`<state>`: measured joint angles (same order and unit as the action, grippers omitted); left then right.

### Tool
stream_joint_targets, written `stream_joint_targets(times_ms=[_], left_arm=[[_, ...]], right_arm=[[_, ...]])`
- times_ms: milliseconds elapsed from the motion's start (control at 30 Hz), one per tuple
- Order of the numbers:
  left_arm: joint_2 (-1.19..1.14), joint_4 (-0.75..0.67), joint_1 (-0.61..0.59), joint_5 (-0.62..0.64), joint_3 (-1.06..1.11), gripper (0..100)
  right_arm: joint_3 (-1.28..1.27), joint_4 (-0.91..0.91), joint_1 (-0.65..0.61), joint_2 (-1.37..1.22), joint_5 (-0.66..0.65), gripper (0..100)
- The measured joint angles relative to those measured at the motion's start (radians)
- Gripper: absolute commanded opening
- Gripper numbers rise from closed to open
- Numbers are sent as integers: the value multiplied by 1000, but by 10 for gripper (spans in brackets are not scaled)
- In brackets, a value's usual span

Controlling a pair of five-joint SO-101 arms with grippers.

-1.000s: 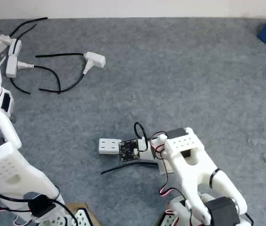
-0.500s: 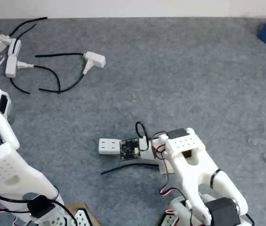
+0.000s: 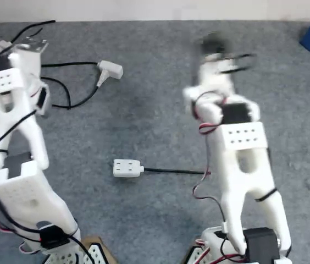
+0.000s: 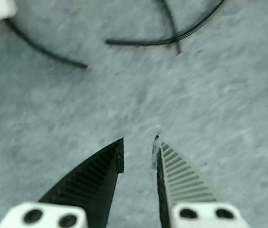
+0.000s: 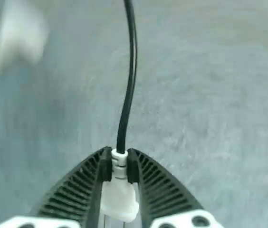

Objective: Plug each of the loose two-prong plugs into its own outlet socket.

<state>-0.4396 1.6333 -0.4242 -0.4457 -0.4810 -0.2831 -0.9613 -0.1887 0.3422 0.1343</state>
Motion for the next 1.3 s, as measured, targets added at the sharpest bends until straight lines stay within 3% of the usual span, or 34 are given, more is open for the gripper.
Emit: stream_joint_targets(times_ms=[67, 133, 333, 533, 667, 900, 1067, 1167, 1300], left_arm=[[0, 0, 29, 12, -5, 117], [0, 0, 61, 18, -17, 117], [44, 75, 270, 21, -63, 116], [351, 37, 430, 87, -8, 120], [657, -167, 500, 98, 341, 120], [1372, -779, 534, 43, 1372, 168], [1738, -841, 534, 11, 1835, 217], [1800, -845, 535, 11, 1901, 225], [1821, -845, 535, 14, 1901, 329]], right_arm=[[2, -23, 3, -2, 138, 8], [-12, -26, -17, -20, 180, 8], [35, 2, -95, -172, 101, 8], [242, -71, -137, -322, 92, 8], [404, -164, -199, -394, 103, 8], [522, -325, -262, -422, 141, 8], [526, -362, -316, -422, 221, 8], [529, -385, -367, -422, 269, 8], [496, -370, -376, -422, 295, 8]])
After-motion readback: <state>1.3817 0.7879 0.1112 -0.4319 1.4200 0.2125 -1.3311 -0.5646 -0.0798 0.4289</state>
